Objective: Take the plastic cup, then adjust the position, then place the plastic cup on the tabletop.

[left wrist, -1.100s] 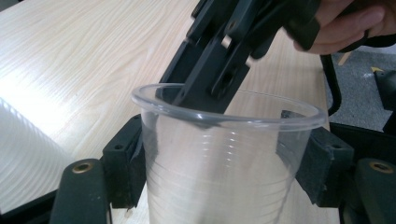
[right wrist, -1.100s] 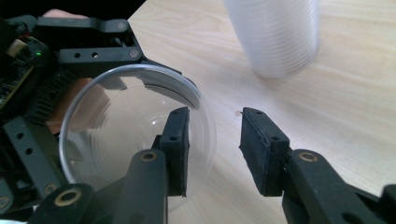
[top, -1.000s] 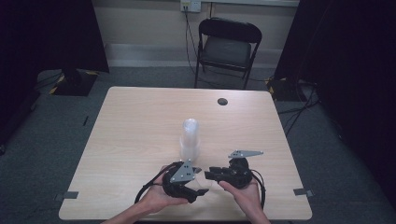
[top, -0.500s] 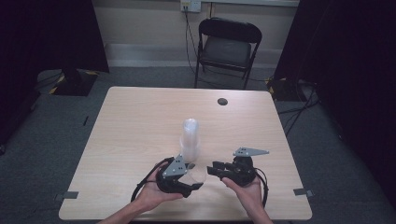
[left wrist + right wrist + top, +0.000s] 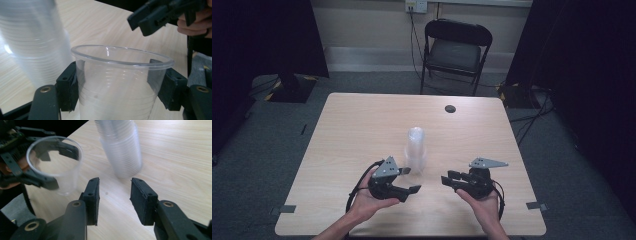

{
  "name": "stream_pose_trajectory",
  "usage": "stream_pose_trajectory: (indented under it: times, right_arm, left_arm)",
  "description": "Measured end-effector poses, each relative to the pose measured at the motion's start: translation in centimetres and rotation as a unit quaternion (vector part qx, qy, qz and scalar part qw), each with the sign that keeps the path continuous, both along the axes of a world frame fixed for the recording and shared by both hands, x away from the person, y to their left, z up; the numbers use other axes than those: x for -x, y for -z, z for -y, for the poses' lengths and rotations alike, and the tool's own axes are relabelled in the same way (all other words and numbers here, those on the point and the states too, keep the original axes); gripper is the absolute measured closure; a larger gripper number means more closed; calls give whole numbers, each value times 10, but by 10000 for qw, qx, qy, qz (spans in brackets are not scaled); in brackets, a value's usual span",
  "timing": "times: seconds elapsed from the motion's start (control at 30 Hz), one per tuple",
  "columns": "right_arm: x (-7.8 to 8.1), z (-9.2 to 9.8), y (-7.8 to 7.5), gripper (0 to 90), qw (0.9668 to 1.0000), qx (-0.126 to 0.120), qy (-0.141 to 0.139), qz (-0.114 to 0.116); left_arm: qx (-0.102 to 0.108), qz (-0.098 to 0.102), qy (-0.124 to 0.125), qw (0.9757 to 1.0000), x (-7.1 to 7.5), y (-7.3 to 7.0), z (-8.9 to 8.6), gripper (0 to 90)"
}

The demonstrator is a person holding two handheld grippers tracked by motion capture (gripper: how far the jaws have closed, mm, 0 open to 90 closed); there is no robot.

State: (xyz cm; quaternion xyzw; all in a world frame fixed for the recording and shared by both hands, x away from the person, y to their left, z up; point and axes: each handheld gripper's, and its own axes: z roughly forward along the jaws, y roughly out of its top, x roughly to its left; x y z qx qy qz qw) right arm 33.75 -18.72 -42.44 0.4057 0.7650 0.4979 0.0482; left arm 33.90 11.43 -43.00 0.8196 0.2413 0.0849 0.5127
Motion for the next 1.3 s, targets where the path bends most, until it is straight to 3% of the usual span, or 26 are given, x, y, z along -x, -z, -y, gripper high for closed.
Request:
stream_pose_trajectory:
  times: [0.07, 0.13, 0.73, 0.93, 1.1, 1.3]
  right_arm:
    - [-1, 1, 0, 589, 10000, 4, 14, -4]
    - [-2, 4, 2, 581, 9999, 40, 102, 8]
    - [-5, 9, 6, 579, 9997, 126, 204, -19]
    - [-7, 13, 8, 578, 9995, 132, 294, -35]
    - [-9, 14, 9, 578, 9994, 142, 326, -46]
    - [-11, 15, 8, 576, 9993, 157, 354, -14]
  left_arm:
    - [31, 4, -101, 9999, -2, -2, -5, 302]
    - [189, -51, -330, 9993, -6, -5, -13, 302]
    - [423, 34, -959, 9945, -24, -15, -41, 303]
    - [520, 52, -1179, 9917, -31, -17, -48, 307]
    - [478, 58, -1305, 9903, -37, -19, -55, 306]
    - [643, 155, -1513, 9863, -46, -25, -64, 306]
